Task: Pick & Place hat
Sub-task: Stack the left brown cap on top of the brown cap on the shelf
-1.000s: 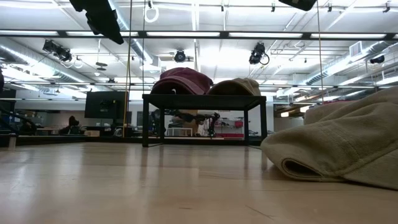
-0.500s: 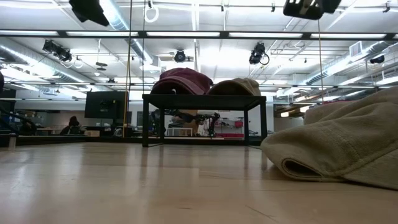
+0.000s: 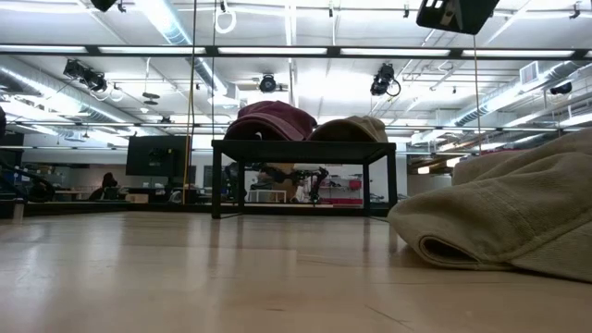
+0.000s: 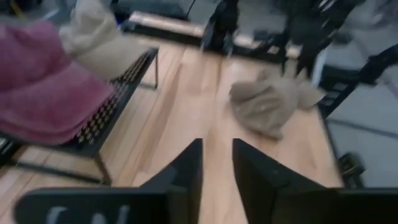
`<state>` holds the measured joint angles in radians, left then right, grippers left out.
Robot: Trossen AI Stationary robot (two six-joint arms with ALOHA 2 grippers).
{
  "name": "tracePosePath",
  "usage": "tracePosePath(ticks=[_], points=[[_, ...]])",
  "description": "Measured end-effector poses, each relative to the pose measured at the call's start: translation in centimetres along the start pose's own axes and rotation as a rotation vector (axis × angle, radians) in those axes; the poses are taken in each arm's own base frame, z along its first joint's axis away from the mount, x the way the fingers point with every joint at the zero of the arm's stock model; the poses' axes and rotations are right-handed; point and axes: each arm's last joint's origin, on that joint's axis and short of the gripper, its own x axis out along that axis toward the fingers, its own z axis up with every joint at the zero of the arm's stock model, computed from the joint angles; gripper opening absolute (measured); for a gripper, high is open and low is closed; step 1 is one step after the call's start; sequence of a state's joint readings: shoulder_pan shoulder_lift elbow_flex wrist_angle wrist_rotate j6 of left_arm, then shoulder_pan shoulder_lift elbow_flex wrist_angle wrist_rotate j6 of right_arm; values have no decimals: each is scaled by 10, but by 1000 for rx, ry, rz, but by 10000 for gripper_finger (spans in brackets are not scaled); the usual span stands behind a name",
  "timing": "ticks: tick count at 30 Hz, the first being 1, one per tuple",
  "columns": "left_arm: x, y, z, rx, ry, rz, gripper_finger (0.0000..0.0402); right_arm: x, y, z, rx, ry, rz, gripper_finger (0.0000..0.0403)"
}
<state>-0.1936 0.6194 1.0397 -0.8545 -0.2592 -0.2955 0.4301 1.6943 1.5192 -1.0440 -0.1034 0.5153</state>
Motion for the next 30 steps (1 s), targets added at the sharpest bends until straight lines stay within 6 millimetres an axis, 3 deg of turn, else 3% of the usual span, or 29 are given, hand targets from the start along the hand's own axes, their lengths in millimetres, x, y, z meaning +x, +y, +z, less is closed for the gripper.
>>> tracePosePath(ticks=[6, 19, 30], points=[[-6, 0, 3, -14, -47, -55, 10, 0, 0, 1, -4, -13, -11, 129], [-3, 0, 1, 83, -50, -22, 3, 0, 0, 1, -20, -26, -25, 129], [19, 8, -49, 55, -97, -101, 2, 0, 0, 3, -28, -59, -43, 129]])
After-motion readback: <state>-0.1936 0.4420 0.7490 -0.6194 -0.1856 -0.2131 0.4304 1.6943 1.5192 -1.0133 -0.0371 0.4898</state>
